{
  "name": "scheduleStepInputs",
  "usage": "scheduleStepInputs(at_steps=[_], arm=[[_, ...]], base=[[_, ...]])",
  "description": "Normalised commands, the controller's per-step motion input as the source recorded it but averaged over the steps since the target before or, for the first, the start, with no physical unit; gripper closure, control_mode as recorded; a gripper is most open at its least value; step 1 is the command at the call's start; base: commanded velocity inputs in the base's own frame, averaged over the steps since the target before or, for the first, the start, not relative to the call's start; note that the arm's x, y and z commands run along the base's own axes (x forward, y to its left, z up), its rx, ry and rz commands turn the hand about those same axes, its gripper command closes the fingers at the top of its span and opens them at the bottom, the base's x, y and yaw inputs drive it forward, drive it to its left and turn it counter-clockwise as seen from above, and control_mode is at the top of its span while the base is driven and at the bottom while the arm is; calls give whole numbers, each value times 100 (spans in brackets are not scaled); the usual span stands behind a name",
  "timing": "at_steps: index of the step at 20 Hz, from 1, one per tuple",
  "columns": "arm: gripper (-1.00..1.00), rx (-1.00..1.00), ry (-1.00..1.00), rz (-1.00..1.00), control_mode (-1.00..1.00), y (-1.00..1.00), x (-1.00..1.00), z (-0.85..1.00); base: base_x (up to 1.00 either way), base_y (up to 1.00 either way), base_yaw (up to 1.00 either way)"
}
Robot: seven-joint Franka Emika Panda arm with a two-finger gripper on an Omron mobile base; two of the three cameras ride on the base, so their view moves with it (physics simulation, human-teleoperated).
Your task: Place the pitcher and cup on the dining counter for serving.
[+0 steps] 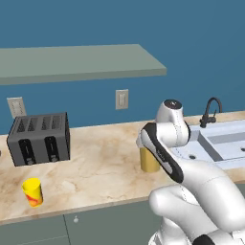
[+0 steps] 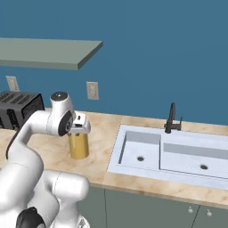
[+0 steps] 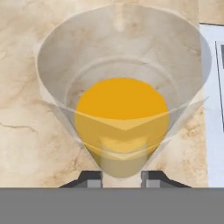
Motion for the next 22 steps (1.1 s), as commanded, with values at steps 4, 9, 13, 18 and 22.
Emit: scheduleStepInputs(at_steps=[4,9,13,18,22], arm=[[100,0,-9,0,-100,0,-53,27],[100,0,-19,0,-100,0,-65,63],[100,1,-27,0,-100,0,-67,87],[100,12,-30,0,-100,0,-60,96],[100,16,-15,2,-100,0,-14,89]], base=[[0,0,0],[0,0,0],[0,0,0],[0,0,0],[0,0,0]])
